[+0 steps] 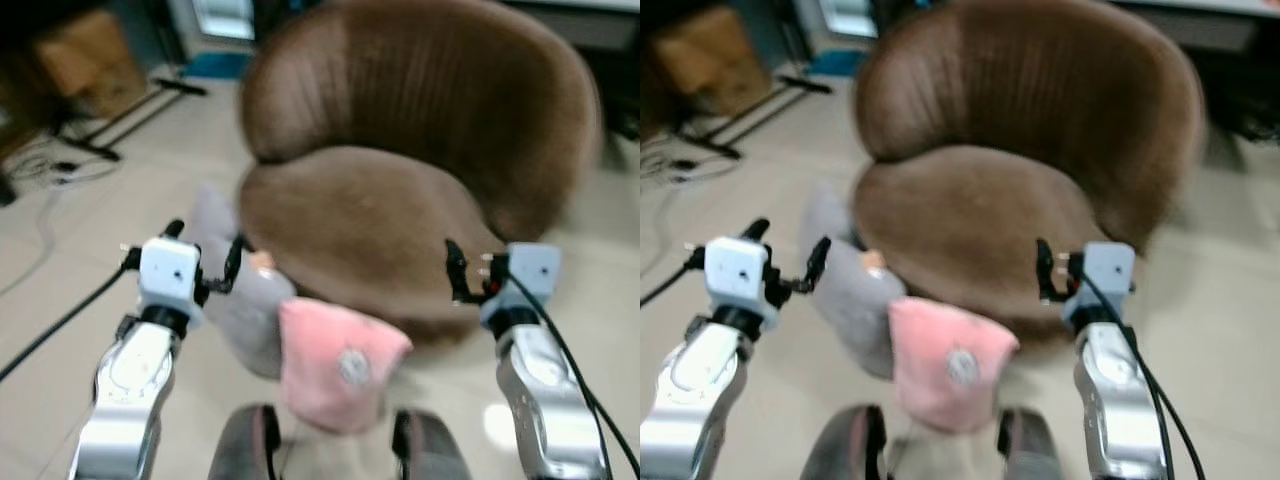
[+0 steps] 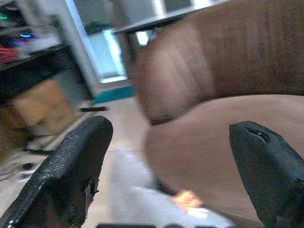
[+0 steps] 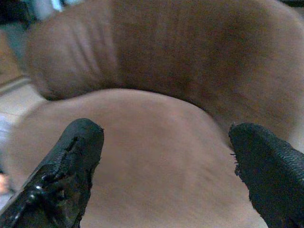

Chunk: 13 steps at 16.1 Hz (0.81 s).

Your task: Move the pillow to the sofa from floor

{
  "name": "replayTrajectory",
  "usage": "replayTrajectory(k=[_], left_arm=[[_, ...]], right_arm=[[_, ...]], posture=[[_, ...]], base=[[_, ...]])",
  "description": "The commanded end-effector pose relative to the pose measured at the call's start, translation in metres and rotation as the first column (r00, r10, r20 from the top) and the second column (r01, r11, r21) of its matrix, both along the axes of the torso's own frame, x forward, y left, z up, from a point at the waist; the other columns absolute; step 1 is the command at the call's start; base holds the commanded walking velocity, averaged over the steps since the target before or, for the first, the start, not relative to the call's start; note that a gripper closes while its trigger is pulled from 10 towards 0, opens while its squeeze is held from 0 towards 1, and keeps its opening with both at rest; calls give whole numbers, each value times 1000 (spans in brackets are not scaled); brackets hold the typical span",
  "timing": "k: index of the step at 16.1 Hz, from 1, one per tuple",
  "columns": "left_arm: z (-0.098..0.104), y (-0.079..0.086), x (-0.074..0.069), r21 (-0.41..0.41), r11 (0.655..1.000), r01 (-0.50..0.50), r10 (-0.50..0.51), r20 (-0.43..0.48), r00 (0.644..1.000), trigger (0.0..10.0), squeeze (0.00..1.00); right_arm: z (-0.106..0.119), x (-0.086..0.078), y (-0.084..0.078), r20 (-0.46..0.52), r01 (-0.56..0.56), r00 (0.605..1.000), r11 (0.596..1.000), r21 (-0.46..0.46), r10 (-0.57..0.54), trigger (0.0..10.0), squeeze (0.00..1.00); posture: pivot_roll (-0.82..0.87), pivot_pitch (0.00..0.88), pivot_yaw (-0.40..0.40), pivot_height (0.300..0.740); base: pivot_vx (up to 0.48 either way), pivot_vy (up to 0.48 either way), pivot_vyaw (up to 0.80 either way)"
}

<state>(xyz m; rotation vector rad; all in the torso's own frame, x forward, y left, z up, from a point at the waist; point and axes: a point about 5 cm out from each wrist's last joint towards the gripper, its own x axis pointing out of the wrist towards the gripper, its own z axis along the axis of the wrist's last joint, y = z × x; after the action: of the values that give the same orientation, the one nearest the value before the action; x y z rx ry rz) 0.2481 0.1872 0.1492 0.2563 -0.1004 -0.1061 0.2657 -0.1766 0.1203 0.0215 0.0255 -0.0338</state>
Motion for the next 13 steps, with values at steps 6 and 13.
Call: replayTrajectory(k=[6, 13], left_arm=[[-2, 6, 0, 20, 999, -44, 44, -18, 999, 10000, 0], [3, 11, -1, 14, 998, -65, 65, 0, 998, 10000, 0]], right_arm=[[0, 2, 15, -3, -106, 994, 990, 90, 107, 10000, 0], [-2, 5, 15, -5, -141, 990, 986, 87, 142, 10000, 0]], posture=[[-24, 86, 51, 595], [-16, 91, 35, 530]], base=[[101, 0, 0], [0, 0, 0]])
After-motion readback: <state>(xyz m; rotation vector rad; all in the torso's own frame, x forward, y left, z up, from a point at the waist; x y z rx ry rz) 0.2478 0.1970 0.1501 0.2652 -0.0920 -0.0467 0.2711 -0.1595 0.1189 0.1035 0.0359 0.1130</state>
